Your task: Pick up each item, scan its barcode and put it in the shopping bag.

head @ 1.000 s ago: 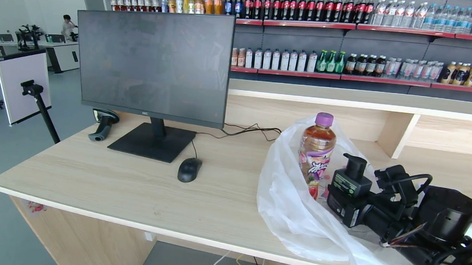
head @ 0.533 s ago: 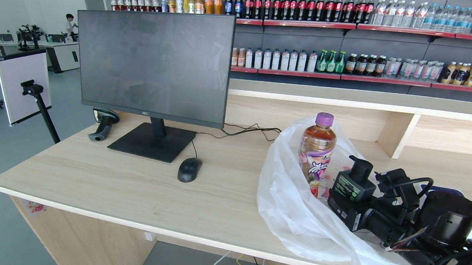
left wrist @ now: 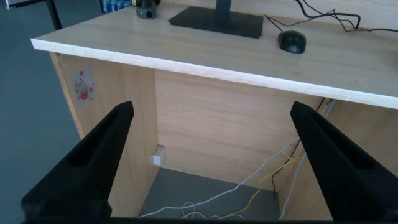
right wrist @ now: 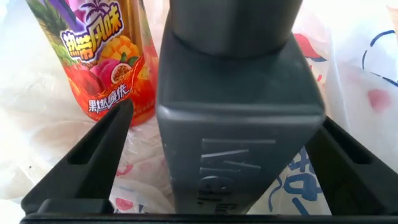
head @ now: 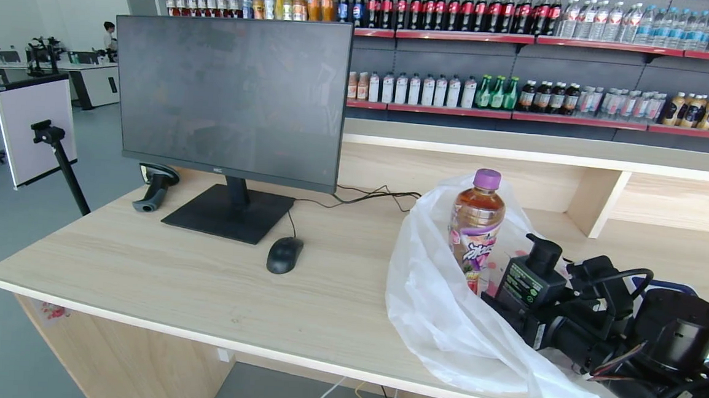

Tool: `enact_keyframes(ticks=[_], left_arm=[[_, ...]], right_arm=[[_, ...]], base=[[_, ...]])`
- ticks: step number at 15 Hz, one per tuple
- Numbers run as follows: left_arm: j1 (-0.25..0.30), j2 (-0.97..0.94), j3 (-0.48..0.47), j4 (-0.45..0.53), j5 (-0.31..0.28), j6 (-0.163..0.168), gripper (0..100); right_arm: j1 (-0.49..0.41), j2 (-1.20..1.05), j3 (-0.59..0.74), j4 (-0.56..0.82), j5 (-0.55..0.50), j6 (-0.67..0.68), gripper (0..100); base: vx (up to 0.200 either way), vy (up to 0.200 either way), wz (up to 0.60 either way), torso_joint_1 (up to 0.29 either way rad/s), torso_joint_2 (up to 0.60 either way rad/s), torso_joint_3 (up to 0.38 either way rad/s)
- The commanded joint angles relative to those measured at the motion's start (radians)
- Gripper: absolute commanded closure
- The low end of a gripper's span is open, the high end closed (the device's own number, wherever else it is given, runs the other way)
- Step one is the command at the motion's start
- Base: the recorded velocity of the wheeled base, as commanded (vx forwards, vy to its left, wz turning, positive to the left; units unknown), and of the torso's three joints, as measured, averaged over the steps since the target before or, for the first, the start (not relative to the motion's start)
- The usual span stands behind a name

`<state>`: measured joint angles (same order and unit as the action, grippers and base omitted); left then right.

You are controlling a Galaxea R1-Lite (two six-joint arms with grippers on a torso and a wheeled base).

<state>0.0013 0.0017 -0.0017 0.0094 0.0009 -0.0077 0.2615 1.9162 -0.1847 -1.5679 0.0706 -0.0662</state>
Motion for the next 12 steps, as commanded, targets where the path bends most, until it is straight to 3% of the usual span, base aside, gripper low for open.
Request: enact_keyframes(ticks=[1,12], left_arm=[[0.000,0.000,0.000,0.000,0.001,0.000,0],[0.000,0.000,0.000,0.000,0.001,0.000,0]], right_arm=[[-0.001,-0.017,0.001,-0.003,0.000,-0.001,0],[0.001,-0.138,0.033,-0.003,0.001,-0.014,0]], base=[[0.000,0.000,0.00,0.000,0.00,0.000],[0.000,0.000,0.00,0.000,0.00,0.000]])
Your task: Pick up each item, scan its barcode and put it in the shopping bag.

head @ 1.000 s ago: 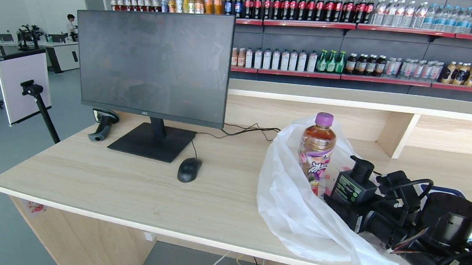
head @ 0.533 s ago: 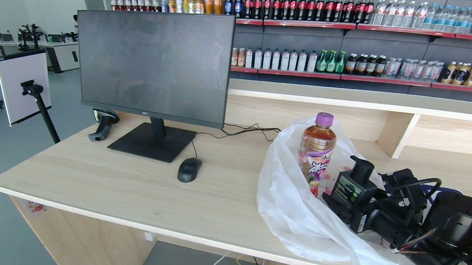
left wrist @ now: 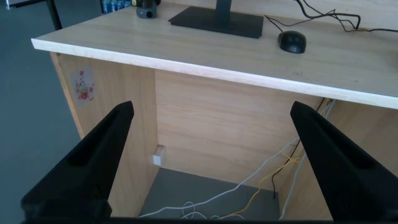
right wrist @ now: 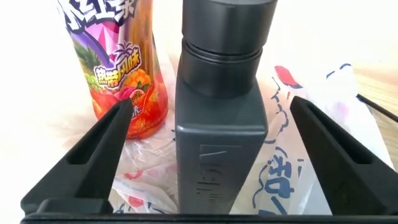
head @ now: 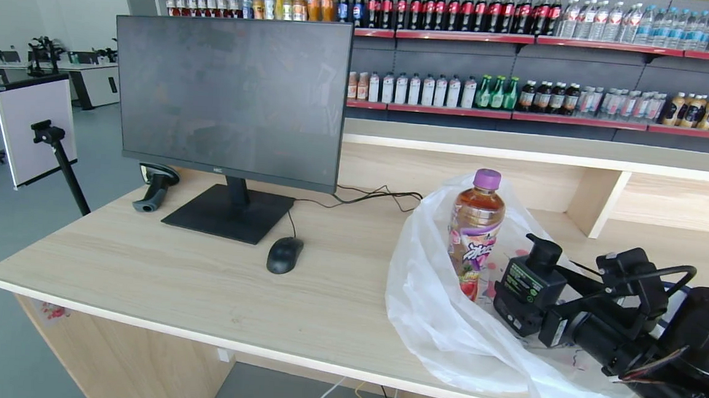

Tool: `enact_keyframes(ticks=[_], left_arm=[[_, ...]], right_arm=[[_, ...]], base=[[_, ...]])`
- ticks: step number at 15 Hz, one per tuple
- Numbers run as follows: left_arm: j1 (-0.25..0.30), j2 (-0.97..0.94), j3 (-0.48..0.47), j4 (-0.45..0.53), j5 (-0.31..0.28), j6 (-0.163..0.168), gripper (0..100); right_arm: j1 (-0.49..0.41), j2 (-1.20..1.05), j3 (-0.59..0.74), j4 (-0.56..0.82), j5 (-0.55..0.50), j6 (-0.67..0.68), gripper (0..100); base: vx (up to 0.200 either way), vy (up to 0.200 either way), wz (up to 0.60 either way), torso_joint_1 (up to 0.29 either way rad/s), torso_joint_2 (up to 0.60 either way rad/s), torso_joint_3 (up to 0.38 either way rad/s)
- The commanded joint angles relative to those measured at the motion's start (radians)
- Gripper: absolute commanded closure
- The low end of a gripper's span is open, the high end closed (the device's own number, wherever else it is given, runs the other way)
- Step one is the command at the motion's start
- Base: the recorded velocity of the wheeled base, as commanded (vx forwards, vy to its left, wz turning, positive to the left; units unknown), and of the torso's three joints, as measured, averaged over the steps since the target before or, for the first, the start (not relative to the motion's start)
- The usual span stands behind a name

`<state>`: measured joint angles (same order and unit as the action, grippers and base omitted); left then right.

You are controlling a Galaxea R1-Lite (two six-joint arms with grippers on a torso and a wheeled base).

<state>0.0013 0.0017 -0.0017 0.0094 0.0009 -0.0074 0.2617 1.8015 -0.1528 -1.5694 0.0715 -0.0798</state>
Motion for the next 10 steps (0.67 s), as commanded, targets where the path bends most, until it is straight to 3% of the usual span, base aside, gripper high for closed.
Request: enact_keyframes(ticks=[1,10], left_arm=[[0.000,0.000,0.000,0.000,-0.001,0.000,0],[0.000,0.000,0.000,0.000,0.001,0.000,0]], right_arm=[[0.002,-0.036,0.006,-0.001,0.001,0.000,0],[0.030,-0.252,0.121,-0.001,0.001,0.000,0]], base=[[0.000,0.000,0.00,0.000,0.00,0.000],[0.000,0.000,0.00,0.000,0.00,0.000]])
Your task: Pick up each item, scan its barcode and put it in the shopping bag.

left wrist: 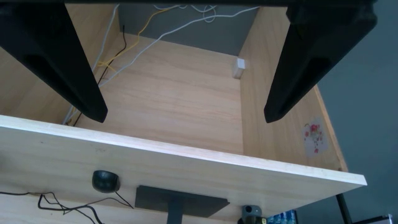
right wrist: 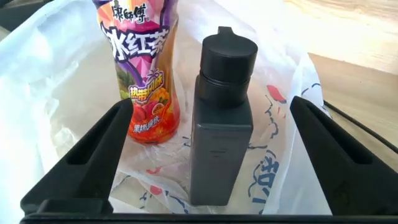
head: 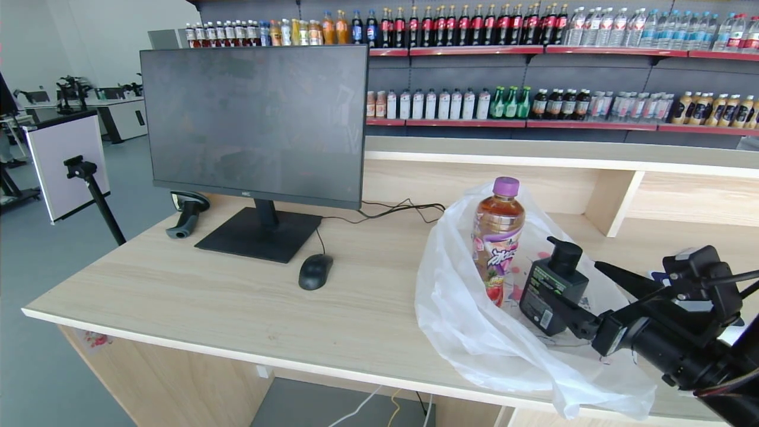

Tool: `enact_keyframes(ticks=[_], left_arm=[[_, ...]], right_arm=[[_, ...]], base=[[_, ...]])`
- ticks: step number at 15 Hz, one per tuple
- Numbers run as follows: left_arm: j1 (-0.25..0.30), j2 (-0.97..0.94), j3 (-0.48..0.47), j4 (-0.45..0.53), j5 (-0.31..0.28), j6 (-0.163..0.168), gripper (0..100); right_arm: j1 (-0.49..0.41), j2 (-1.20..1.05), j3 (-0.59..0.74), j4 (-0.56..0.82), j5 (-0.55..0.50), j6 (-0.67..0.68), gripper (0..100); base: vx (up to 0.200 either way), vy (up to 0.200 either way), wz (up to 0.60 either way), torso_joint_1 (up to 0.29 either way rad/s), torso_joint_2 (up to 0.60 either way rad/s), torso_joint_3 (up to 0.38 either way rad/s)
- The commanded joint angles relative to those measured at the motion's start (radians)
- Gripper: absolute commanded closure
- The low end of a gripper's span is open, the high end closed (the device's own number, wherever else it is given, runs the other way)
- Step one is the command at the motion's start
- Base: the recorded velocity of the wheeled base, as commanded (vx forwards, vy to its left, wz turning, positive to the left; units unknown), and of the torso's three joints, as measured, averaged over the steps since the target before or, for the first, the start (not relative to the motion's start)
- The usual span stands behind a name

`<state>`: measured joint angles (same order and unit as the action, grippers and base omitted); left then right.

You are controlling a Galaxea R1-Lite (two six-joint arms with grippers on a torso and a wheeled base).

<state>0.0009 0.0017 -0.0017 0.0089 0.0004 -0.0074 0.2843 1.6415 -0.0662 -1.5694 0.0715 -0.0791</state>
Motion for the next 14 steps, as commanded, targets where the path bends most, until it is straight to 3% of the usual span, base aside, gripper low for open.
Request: enact_keyframes(ticks=[1,10,12,14], left_arm=[[0.001,0.000,0.000,0.000,0.000,0.000,0],[0.001,0.000,0.000,0.000,0.001,0.000,0],[0.001,0.000,0.000,0.000,0.000,0.001,0],[0.001,0.000,0.000,0.000,0.001,0.001,0]], right_arm=[[0.007,-0.095,0.035,-0.001,0.001,-0.001,0],[0.044,-0.508,0.066,0.006,-0.004,0.002,0],[0.047,-0.643,0.066,0.204,-0.001,-0.002,0],[0.049,-0.838,0.066,0.488,-0.001,-0.022,0]], base=[[0.000,0.000,0.00,0.000,0.00,0.000],[0.000,0.000,0.00,0.000,0.00,0.000],[0.000,0.000,0.00,0.000,0.00,0.000],[0.000,0.000,0.00,0.000,0.00,0.000]])
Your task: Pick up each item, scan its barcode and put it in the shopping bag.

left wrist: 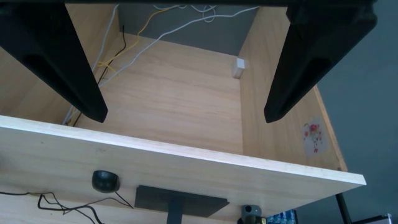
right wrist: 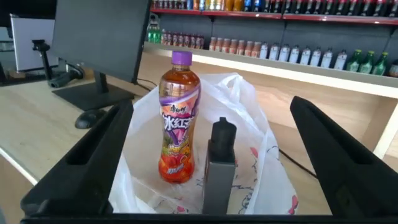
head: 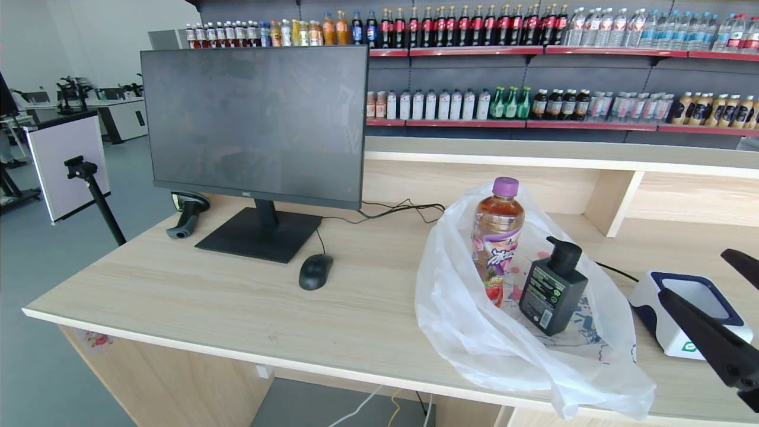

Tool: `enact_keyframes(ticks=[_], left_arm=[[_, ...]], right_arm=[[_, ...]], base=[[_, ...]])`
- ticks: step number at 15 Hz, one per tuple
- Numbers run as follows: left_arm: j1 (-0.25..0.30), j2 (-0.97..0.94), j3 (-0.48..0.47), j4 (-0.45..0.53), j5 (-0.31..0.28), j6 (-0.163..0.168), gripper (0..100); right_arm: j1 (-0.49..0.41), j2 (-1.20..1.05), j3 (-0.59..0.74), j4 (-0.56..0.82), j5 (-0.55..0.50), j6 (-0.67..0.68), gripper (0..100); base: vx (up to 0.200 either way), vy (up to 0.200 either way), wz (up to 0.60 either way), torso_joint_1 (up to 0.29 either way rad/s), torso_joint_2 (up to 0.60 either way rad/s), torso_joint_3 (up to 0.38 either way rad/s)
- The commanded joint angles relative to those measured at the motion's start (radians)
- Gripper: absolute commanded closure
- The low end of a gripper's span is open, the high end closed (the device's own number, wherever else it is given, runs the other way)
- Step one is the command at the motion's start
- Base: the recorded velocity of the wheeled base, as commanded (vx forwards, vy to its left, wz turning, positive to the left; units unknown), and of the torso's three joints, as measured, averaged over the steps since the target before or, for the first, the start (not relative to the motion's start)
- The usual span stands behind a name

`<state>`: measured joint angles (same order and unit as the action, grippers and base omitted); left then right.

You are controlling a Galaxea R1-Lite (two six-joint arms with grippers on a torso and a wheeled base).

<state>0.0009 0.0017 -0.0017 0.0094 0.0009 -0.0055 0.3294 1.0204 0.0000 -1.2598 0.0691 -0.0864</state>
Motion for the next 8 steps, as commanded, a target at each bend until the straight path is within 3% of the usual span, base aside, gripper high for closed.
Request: enact_keyframes(ticks=[1,2,4,8], left_arm=[[0.001,0.000,0.000,0.000,0.001,-0.001,0],[0.001,0.000,0.000,0.000,0.001,-0.002,0],[0.001,0.000,0.000,0.000,0.001,-0.002,0],[0.001,0.000,0.000,0.000,0.001,-0.004,0]], right_arm=[[0.004,-0.327,0.000,0.333,0.001,-0.021,0],[0.004,-0.487,0.000,0.537,0.001,-0.027,0],[0.004,-0.665,-0.021,0.807,0.001,-0.024,0],[0.005,-0.893,0.000,1.086,0.001,-0.026,0]], base=[[0.000,0.000,0.00,0.000,0.00,0.000],[0.000,0.000,0.00,0.000,0.00,0.000],[0.000,0.000,0.00,0.000,0.00,0.000],[0.000,0.000,0.00,0.000,0.00,0.000]])
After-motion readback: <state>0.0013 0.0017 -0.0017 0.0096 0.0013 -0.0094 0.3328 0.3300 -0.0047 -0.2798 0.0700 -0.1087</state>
